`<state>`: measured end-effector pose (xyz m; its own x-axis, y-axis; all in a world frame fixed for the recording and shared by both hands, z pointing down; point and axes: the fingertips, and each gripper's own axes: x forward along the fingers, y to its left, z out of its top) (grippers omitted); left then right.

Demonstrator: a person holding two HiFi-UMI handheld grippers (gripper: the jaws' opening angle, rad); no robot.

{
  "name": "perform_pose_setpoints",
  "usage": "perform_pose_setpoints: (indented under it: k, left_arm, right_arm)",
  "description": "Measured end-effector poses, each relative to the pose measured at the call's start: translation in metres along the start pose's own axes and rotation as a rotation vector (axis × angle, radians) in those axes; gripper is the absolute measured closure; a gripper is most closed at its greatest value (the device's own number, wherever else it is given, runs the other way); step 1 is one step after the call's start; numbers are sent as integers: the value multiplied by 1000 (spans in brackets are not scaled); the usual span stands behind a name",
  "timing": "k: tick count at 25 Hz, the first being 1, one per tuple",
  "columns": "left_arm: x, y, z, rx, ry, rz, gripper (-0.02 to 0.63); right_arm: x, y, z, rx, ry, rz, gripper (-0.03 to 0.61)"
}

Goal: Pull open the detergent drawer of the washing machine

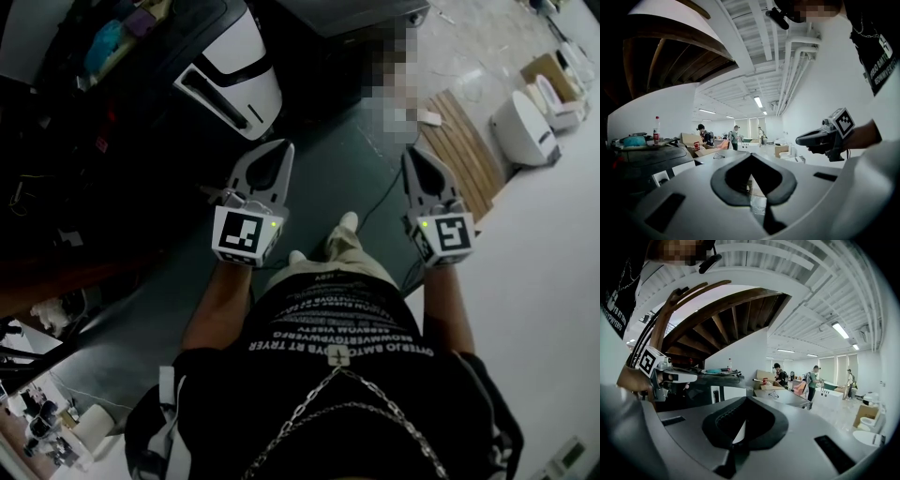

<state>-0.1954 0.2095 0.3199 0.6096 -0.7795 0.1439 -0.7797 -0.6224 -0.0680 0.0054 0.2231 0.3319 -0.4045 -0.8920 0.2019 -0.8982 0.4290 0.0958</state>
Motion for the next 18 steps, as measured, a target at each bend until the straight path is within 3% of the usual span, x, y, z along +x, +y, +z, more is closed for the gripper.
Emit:
perform_pose_setpoints:
  k: [18]
  left_arm:
    - [117,22,8,-11,44,23,620]
  right_arm:
    - [77,-87,0,45,18,94,577]
